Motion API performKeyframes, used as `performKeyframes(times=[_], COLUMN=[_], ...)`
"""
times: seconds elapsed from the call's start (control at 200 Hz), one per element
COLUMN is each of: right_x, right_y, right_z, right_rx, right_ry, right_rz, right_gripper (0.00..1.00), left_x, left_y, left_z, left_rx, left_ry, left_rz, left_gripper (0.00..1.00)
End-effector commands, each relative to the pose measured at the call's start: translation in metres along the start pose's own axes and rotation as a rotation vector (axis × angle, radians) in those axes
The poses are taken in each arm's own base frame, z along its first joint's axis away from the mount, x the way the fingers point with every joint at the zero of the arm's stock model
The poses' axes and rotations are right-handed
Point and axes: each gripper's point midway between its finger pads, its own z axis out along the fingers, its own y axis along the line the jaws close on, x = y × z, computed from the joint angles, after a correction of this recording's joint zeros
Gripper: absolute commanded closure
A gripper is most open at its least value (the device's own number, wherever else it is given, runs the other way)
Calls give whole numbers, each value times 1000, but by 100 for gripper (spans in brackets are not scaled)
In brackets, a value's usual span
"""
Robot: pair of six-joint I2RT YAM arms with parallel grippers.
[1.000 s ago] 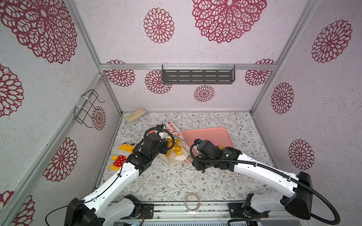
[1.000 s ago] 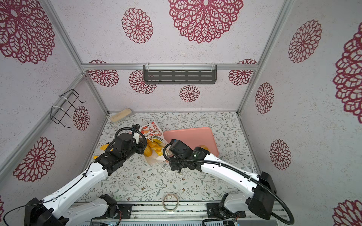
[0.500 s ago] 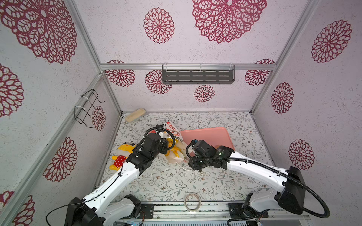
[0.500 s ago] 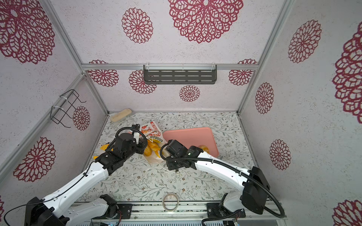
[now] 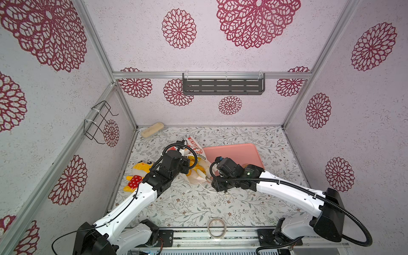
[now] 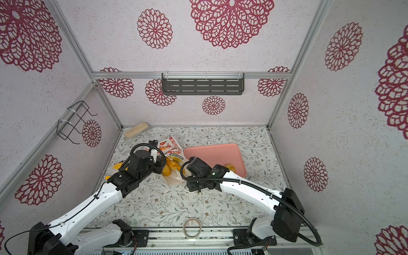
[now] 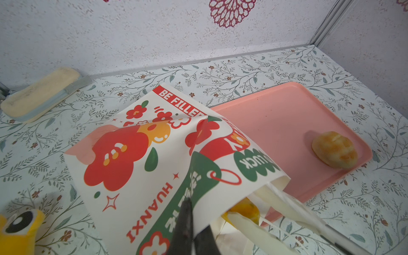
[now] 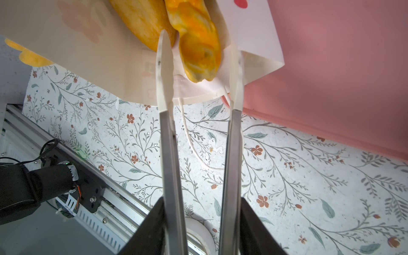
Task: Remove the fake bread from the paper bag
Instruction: 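Close the tongs on the long yellow twisted bread with the right gripper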
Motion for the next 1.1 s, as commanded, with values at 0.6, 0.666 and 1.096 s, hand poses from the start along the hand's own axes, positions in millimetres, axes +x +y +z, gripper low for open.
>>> performKeyframes(times=[0.6, 0.666, 1.096], right_x=[-30, -29, -18], right_y=[30, 29, 14], right_z=[30, 35, 18], right_rx=[-42, -33, 34], right_ry=[-6, 7, 31], right_rz=[-67, -72, -90], right_gripper=[50, 54, 96], left_x=[-4, -5, -8], left_y=[1, 1, 2], left_z=[0, -1, 0], left_rx=[-9, -8, -18], left_ry=[7, 3, -1], left_rz=[-2, -2, -8], left_gripper=[100, 100, 100])
